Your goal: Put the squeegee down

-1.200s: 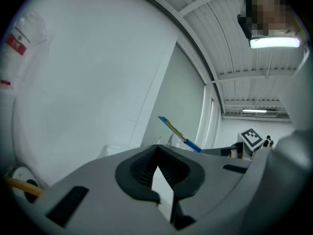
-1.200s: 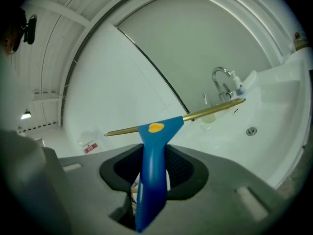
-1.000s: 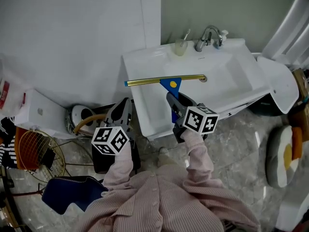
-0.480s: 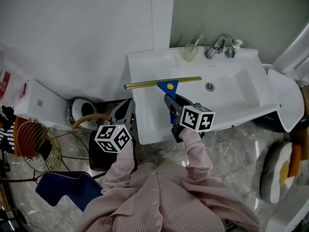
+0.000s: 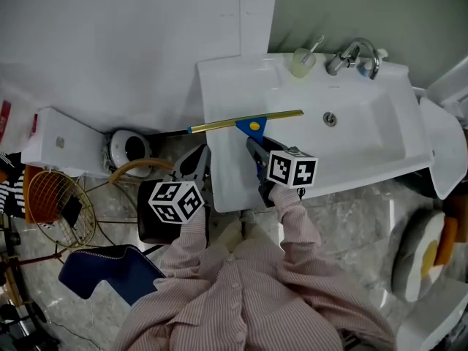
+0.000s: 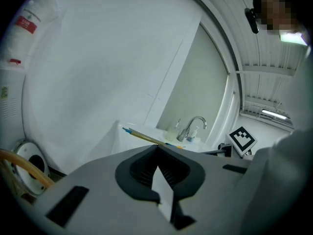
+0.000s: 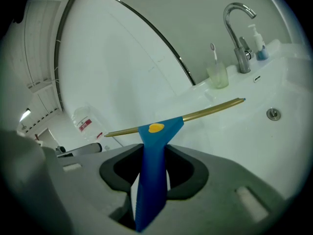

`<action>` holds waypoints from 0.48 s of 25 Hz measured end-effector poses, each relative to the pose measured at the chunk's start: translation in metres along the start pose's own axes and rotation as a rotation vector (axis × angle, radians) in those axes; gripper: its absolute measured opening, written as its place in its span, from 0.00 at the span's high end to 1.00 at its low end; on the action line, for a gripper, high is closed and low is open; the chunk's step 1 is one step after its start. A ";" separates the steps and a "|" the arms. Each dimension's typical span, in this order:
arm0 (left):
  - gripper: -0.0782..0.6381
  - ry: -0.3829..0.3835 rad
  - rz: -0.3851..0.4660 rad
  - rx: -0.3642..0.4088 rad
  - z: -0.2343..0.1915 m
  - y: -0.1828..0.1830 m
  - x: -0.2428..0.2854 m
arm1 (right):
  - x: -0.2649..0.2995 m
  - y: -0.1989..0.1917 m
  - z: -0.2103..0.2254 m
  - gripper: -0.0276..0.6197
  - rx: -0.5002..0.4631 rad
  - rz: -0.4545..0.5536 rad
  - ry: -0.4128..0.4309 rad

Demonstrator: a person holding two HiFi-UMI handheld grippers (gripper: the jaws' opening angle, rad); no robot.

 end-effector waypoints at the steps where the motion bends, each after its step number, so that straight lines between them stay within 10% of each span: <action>1: 0.89 0.001 -0.008 -0.008 -0.002 -0.003 0.001 | 0.004 -0.002 0.000 0.75 -0.006 -0.009 -0.002; 12: 0.89 0.002 -0.060 -0.065 -0.022 -0.019 0.011 | 0.035 -0.020 0.003 0.75 -0.066 -0.099 -0.065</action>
Point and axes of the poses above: the fingertips, and each gripper's own axes: x forward along the fingers, z to its right, y out of its top, the point moved 6 cm from there along -x, backward along the fingers, and after that the axes turned 15 degrees about -y, right-handed, at the moved point
